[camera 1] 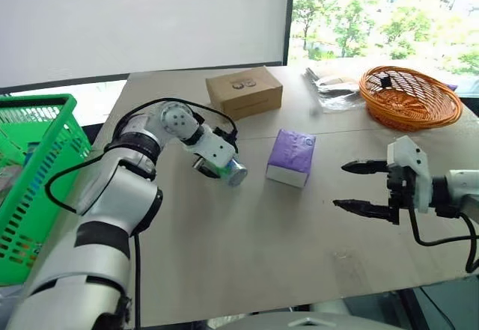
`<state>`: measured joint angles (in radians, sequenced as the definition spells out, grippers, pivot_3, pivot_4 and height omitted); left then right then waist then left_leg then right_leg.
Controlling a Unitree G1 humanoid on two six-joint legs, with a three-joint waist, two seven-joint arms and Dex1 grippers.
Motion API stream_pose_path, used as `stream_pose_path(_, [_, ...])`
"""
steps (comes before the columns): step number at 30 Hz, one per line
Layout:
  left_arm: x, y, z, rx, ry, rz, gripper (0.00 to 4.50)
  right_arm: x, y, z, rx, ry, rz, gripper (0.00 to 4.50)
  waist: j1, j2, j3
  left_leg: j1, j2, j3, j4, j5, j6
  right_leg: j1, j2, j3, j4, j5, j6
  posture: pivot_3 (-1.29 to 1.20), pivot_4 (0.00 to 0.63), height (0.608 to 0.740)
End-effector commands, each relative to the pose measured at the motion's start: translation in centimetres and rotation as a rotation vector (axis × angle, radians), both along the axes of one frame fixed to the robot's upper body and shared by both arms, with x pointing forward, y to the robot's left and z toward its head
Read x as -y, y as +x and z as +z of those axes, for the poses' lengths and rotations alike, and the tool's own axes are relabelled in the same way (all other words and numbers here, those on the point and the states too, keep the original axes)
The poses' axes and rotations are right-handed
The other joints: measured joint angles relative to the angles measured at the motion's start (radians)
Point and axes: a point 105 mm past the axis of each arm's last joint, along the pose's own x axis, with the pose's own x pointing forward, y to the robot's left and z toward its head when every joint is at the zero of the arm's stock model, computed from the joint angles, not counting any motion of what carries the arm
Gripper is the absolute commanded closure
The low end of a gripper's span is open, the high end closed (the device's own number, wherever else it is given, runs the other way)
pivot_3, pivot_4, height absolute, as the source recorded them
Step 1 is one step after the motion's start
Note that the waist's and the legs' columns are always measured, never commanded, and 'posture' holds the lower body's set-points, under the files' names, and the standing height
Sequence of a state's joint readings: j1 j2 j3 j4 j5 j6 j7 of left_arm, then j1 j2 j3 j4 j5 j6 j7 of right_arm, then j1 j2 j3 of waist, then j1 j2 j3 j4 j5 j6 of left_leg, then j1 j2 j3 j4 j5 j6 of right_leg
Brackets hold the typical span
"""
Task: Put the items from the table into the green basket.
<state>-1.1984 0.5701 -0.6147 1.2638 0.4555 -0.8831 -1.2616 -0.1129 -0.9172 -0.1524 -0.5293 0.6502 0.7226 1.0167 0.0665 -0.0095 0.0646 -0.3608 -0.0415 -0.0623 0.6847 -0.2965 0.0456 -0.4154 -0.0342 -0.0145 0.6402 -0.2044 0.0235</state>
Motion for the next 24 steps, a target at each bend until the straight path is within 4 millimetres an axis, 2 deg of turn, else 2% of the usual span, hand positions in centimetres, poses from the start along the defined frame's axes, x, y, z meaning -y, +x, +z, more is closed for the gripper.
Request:
stream_pose_path(1, [-1.0, 0.6, -0.5, 0.03, 0.134, 0.008, 0.0, -0.3, -0.1, 1.8, 0.096, 0.031, -0.014, 0.04, -0.021, -0.001, 0.0, 0.001, 0.001, 0.001, 0.0, 0.0, 0.0, 0.0, 0.001, 0.002, 0.0, -0.001, 0.003, -0.06, 0.0, 0.74])
stream_pose_path(8, [-2.1, 0.0, -2.0, -0.046, 0.193, 0.066, 0.0, -1.3, -1.2, 3.3, 0.112, 0.149, 0.043, 0.04, -0.058, -0.002, -0.002, 0.007, 0.002, 0.002, 0.0, -0.001, 0.001, 0.002, 0.001, 0.006, 0.001, 0.0, 0.005, -0.07, 0.0, 0.74])
stream_pose_path(9, [-2.2, -0.2, -2.1, -0.058, 0.194, 0.075, 0.55, -1.5, -1.3, 3.6, 0.111, 0.169, 0.053, 0.0, -0.06, -0.002, -0.002, 0.007, 0.003, 0.003, 0.0, -0.001, 0.001, 0.002, 0.002, 0.006, 0.002, 0.0, 0.005, -0.07, 0.0, 0.74])
stream_pose_path(10, [-2.4, -0.3, -2.2, -0.07, 0.201, 0.081, 0.85, -1.6, -1.3, 3.8, 0.112, 0.181, 0.061, 0.0, -0.062, -0.002, -0.002, 0.008, 0.003, 0.003, 0.0, -0.001, 0.001, 0.003, 0.002, 0.007, 0.002, 0.0, 0.005, -0.05, 0.0, 0.74])
stream_pose_path(12, [-2.7, -0.5, -2.3, -0.086, 0.205, 0.094, 1.73, -1.8, -1.2, 4.0, 0.11, 0.194, 0.076, 0.0, -0.067, -0.002, -0.002, 0.009, 0.004, 0.005, 0.0, -0.001, 0.001, 0.003, 0.003, 0.008, 0.003, 0.0, 0.005, -0.04, 0.0, 0.74])
stream_pose_path(14, [-3.1, -0.6, -2.4, -0.099, 0.205, 0.105, 2.26, -1.9, -1.1, 4.1, 0.108, 0.197, 0.086, 0.0, -0.071, -0.002, -0.002, 0.01, 0.005, 0.006, 0.0, -0.001, 0.001, 0.003, 0.003, 0.009, 0.003, 0.0, 0.005, -0.03, 0.0, 0.74])
stream_pose_path(20, [-3.5, -0.8, -2.2, -0.116, 0.123, 0.163, 2.35, -2.3, -0.7, 4.5, 0.102, 0.207, 0.127, 0.0, -0.073, -0.002, -0.003, 0.011, 0.006, 0.008, 0.0, -0.001, 0.002, 0.003, 0.004, 0.01, 0.003, 0.0, 0.005, 0.02, 0.0, 0.74])
stream_pose_path(22, [-2.9, -0.4, -1.5, -0.106, 0.031, 0.202, 2.37, -2.7, -0.5, 4.9, 0.109, 0.224, 0.144, 0.0, -0.074, -0.002, -0.003, 0.011, 0.006, 0.01, -0.001, -0.002, 0.003, 0.003, 0.004, 0.012, 0.003, 0.0, 0.005, 0.02, 0.0, 0.74])
stream_pose_path(24, [-1.7, 1.3, 0.7, -0.008, -0.15, 0.261, 2.37, -3.2, -0.4, 5.5, 0.12, 0.248, 0.162, 0.0, -0.074, -0.002, -0.003, 0.012, 0.006, 0.011, -0.001, -0.002, 0.003, 0.003, 0.004, 0.012, 0.003, 0.0, 0.005, 0.02, 0.0, 0.74])
